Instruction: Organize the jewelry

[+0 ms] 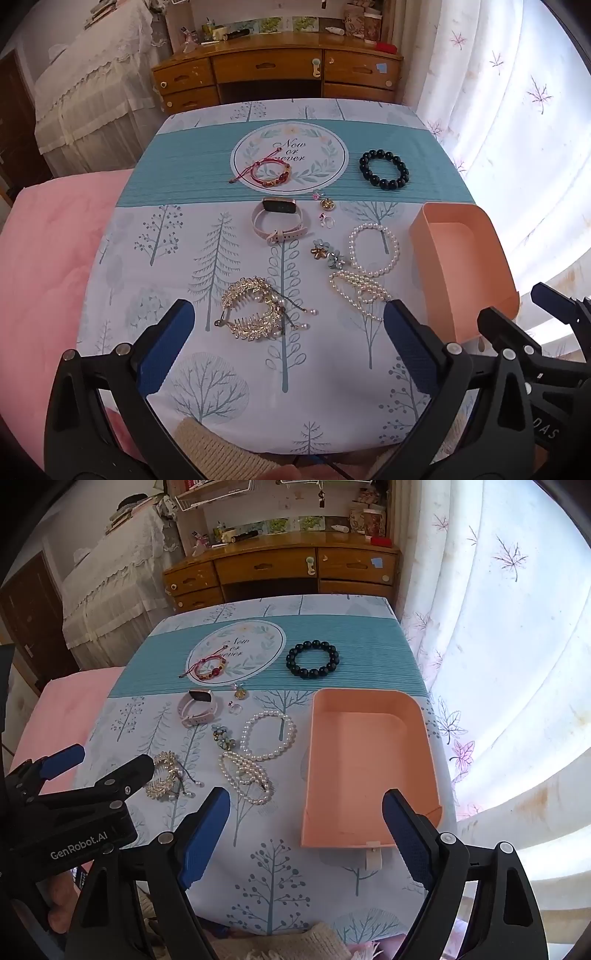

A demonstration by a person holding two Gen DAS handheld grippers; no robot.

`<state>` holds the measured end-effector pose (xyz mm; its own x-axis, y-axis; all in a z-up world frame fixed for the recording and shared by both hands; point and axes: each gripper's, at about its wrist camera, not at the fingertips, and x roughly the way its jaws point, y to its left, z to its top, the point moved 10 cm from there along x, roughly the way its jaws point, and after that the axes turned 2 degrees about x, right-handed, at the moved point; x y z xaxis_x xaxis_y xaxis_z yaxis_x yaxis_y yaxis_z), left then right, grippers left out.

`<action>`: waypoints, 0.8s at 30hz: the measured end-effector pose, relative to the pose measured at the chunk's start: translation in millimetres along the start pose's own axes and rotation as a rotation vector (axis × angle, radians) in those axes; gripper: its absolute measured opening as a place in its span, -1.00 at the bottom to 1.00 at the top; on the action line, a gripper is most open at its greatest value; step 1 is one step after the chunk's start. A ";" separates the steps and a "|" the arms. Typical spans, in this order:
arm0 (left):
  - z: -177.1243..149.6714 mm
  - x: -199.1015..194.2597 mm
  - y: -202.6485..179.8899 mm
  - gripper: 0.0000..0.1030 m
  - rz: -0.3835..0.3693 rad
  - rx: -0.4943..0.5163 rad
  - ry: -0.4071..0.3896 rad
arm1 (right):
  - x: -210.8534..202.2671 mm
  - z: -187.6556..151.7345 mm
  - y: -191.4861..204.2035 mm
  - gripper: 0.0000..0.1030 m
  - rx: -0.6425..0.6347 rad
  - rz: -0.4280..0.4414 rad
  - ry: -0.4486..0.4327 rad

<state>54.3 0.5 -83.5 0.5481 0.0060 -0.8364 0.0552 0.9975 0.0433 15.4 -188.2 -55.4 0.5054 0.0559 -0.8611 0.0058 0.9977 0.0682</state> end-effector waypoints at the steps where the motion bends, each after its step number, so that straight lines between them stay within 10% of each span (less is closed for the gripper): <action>1: -0.3 -0.3 -0.4 0.97 -0.003 -0.001 0.000 | -1.0 0.1 -0.3 0.68 0.002 0.002 0.003; 24: -4.8 -11.3 -13.5 0.90 -0.045 0.020 0.008 | -12.6 -9.0 -5.2 0.68 0.047 0.017 -0.003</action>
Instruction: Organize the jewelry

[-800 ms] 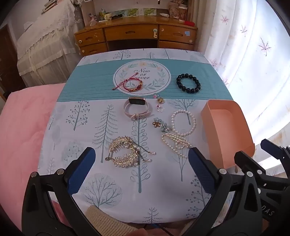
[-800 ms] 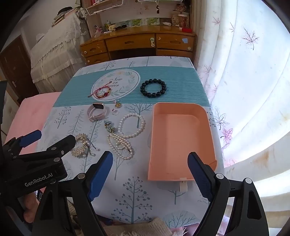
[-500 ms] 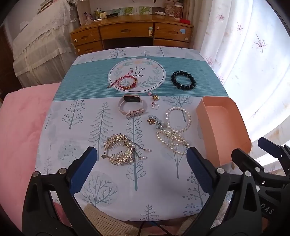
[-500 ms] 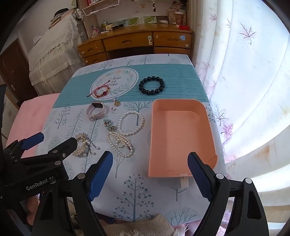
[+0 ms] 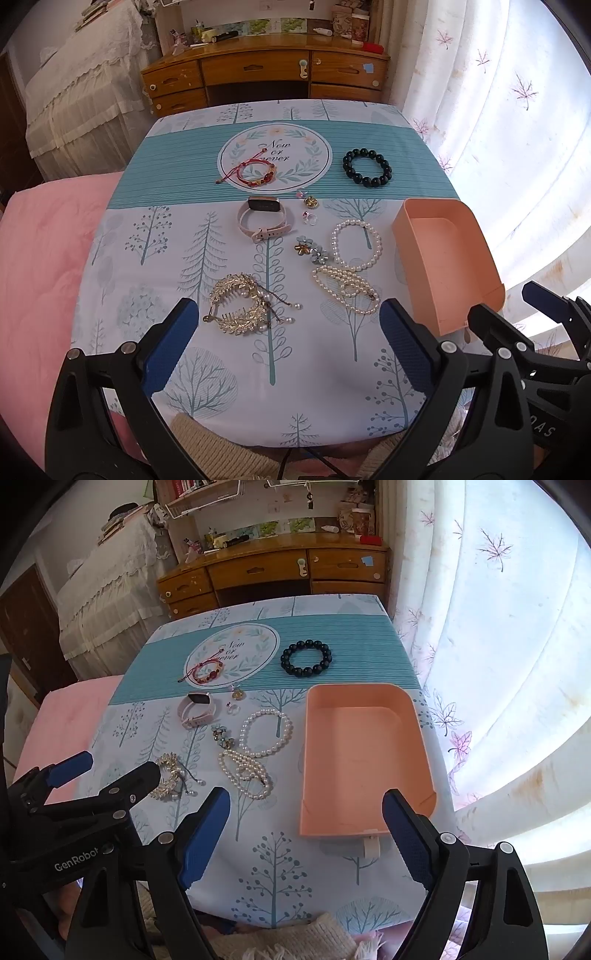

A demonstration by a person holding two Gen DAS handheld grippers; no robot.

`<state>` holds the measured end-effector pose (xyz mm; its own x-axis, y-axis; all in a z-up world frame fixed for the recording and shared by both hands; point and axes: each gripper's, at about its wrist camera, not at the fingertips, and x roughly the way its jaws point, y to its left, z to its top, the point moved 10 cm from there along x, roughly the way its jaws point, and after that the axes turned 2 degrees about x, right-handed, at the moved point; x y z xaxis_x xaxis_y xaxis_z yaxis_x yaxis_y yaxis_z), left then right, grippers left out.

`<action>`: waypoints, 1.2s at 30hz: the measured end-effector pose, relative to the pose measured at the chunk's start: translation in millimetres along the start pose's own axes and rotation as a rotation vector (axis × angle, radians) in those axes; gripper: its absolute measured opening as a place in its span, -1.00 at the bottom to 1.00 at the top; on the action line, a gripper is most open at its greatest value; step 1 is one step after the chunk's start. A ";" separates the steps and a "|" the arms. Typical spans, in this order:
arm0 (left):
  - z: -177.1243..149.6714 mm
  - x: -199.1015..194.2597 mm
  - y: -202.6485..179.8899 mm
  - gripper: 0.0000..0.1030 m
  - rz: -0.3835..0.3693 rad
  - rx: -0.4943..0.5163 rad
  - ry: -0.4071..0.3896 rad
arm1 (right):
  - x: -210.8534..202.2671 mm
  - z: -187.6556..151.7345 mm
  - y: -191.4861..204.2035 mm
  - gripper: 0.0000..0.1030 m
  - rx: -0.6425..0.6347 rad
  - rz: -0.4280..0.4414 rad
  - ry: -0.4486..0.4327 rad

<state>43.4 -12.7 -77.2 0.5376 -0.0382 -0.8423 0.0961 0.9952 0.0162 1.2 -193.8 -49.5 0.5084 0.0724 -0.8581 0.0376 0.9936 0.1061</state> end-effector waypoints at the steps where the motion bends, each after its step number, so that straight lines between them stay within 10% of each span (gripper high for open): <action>1: -0.7 -0.5 0.2 0.90 0.000 -0.002 -0.001 | 0.5 -0.6 -1.0 0.68 0.001 0.001 0.000; 36: -2.1 -12.6 3.7 0.90 0.006 -0.006 -0.016 | -5.7 -1.5 1.6 0.68 -0.005 0.002 -0.012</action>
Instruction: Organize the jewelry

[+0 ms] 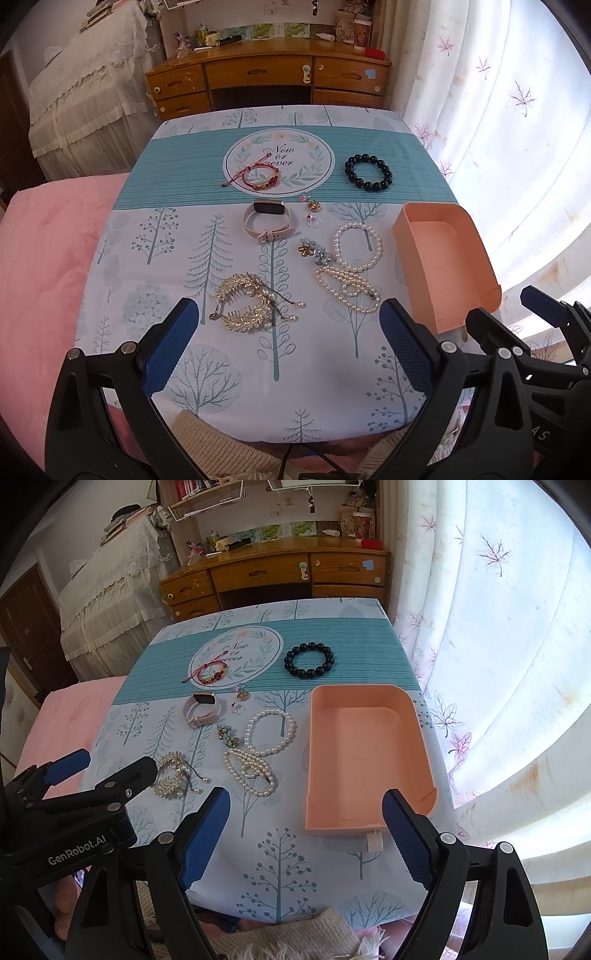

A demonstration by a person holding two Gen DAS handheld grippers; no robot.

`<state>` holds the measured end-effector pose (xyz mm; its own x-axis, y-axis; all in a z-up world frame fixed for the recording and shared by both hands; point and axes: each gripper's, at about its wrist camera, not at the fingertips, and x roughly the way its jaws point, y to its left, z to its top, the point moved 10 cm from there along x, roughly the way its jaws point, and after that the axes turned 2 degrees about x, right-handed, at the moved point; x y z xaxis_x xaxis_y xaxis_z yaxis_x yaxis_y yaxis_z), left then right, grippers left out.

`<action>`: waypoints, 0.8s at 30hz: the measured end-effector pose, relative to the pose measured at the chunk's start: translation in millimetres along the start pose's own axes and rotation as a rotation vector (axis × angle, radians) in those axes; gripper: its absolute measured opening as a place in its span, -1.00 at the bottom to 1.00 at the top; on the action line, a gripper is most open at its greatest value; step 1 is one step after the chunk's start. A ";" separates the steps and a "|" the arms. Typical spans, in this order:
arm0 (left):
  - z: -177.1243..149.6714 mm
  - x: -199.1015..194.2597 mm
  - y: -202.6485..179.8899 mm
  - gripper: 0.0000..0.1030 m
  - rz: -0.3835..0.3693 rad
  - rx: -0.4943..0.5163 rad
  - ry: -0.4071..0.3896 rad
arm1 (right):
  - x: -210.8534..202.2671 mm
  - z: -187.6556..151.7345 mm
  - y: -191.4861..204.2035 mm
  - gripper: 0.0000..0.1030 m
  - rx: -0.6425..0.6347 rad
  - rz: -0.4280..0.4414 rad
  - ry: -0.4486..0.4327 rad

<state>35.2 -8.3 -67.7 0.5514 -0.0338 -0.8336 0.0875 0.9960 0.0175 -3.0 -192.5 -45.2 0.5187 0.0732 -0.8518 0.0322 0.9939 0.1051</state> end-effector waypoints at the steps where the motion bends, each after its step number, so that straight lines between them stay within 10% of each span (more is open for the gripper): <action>1: 0.1 -0.4 -0.1 0.90 -0.001 0.000 0.000 | -0.7 -0.1 0.3 0.68 0.000 0.001 -0.002; 24: 61.2 -4.1 17.2 0.90 -0.017 0.101 -0.099 | 7.2 55.1 -0.2 0.33 -0.018 0.081 -0.015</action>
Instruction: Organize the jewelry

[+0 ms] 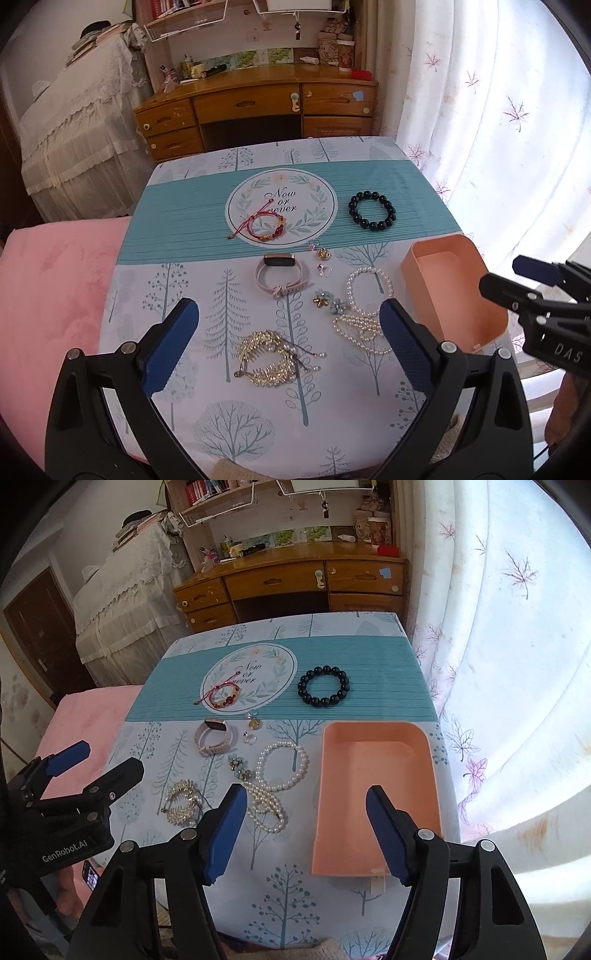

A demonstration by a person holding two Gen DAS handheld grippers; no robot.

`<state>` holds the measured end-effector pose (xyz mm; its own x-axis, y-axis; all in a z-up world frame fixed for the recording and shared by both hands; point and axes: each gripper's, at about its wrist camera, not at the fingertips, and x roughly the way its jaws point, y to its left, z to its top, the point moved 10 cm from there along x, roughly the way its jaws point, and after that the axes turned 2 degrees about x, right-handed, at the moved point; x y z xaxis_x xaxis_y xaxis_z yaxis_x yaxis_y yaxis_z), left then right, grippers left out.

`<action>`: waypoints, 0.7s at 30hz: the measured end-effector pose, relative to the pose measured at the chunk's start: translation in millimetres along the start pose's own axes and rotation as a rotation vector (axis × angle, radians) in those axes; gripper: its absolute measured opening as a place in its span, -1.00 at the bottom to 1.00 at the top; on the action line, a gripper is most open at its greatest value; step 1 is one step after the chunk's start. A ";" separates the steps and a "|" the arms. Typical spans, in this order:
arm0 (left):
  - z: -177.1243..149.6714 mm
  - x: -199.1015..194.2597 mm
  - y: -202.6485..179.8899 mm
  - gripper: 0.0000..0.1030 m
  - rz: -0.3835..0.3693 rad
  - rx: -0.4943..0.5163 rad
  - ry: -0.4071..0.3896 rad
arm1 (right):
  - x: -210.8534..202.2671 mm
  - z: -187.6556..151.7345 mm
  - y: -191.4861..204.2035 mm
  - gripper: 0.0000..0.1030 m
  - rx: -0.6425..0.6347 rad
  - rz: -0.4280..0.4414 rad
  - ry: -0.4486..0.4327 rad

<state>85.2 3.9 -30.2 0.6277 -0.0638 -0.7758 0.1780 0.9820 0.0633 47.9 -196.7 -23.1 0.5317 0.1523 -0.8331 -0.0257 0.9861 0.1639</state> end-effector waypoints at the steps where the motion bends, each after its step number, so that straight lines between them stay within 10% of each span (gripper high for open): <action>1: 6.3 3.6 0.8 0.90 -0.012 0.015 -0.002 | 1.9 9.2 0.2 0.32 -0.009 0.000 -0.005; 8: 48.0 63.0 6.7 0.90 -0.091 0.158 0.058 | 35.3 83.3 -7.5 0.17 -0.050 -0.007 0.006; 21: 52.1 234.1 17.4 0.63 -0.136 0.162 0.382 | 229.3 140.6 -77.9 -0.16 0.165 -0.041 0.340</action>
<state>274.8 -3.2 -178.0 0.2701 -0.0906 -0.9586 0.3756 0.9266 0.0183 290.9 -247.7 -152.6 0.2180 0.1534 -0.9638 0.1412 0.9722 0.1867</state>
